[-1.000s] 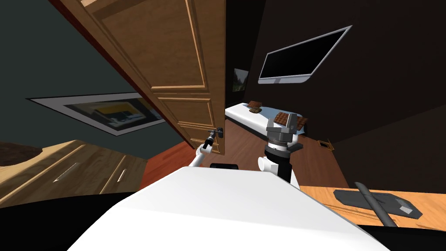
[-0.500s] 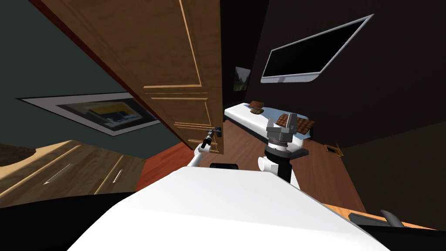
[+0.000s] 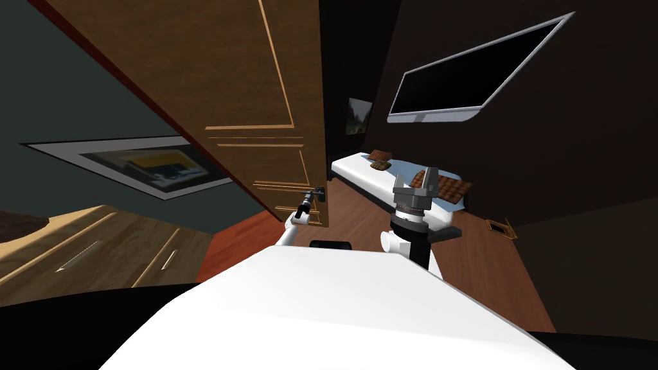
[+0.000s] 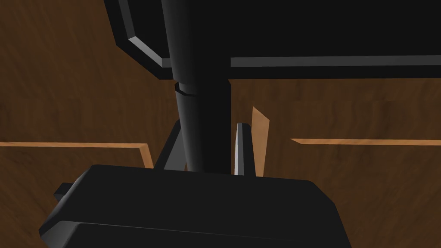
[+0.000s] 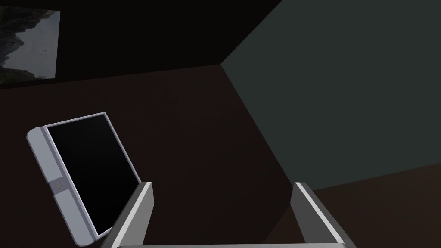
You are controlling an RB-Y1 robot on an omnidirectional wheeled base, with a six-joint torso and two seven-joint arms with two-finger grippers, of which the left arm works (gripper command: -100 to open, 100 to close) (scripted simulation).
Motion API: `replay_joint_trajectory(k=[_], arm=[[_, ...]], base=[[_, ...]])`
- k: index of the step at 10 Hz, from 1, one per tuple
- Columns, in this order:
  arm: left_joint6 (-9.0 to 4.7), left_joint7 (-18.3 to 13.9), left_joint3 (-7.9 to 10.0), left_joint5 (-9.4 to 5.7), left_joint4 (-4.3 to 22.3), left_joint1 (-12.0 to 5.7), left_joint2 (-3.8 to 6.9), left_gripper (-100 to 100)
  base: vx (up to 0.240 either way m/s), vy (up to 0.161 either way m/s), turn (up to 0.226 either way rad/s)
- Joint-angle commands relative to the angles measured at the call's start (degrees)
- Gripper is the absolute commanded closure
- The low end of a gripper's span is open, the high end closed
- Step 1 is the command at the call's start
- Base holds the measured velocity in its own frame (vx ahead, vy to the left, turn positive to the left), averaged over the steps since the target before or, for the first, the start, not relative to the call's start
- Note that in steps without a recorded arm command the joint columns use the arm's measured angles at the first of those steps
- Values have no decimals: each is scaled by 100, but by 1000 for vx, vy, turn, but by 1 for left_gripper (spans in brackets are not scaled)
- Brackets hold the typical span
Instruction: Push the door open
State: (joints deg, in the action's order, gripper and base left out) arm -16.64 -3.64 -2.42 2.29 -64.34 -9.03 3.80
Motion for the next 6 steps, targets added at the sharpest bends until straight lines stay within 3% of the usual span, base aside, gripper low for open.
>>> replay_joint_trajectory(k=[1,6], arm=[[-55,52,181,-16,78,-87,30,100],[-69,133,493,-53,136,-129,-30,100]], base=[[103,-81,51],[116,-109,68]])
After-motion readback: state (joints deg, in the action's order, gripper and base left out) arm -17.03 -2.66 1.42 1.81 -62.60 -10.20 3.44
